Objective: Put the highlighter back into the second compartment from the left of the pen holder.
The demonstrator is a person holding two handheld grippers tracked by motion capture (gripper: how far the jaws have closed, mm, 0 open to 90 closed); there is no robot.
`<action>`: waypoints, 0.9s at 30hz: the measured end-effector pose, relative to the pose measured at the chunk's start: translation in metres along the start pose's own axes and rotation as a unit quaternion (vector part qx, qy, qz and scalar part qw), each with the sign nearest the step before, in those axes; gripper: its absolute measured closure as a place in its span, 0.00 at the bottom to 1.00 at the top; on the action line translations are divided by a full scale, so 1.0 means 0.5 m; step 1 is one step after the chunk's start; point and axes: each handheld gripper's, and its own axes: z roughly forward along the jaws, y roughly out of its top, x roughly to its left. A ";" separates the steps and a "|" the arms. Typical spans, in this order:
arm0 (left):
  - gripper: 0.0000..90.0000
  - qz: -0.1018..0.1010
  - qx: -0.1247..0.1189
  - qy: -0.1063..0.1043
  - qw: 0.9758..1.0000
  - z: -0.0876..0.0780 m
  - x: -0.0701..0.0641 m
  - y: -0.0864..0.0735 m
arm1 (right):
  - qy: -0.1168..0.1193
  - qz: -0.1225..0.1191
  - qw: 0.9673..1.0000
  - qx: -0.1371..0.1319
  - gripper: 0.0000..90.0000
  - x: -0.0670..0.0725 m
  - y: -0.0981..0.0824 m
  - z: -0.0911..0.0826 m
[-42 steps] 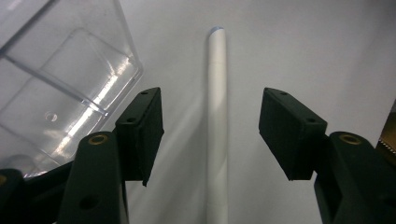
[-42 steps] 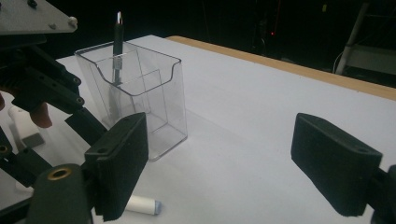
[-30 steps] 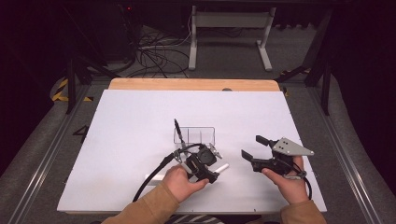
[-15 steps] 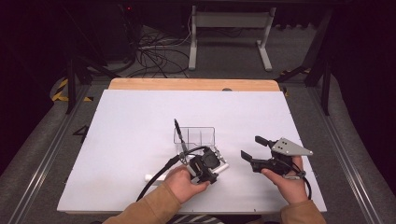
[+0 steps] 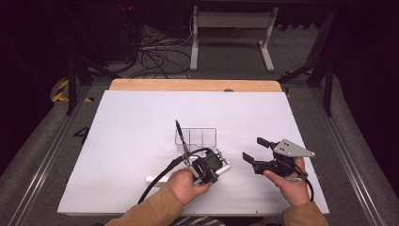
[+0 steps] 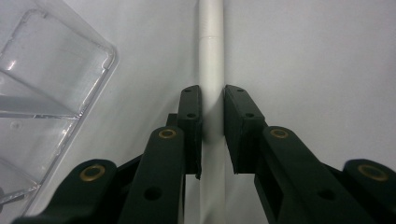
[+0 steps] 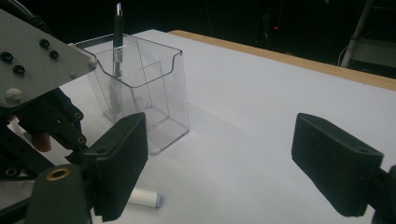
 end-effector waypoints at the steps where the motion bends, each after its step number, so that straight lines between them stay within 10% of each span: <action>1: 0.87 0.000 0.000 0.001 1.000 0.000 -0.001 0.000 | 0.000 0.000 1.000 0.000 0.21 0.000 0.000 0.000; 27: 0.87 -0.013 -0.055 -0.018 0.998 -0.066 0.015 -0.008 | -0.002 0.003 1.000 0.000 0.21 -0.002 0.000 -0.002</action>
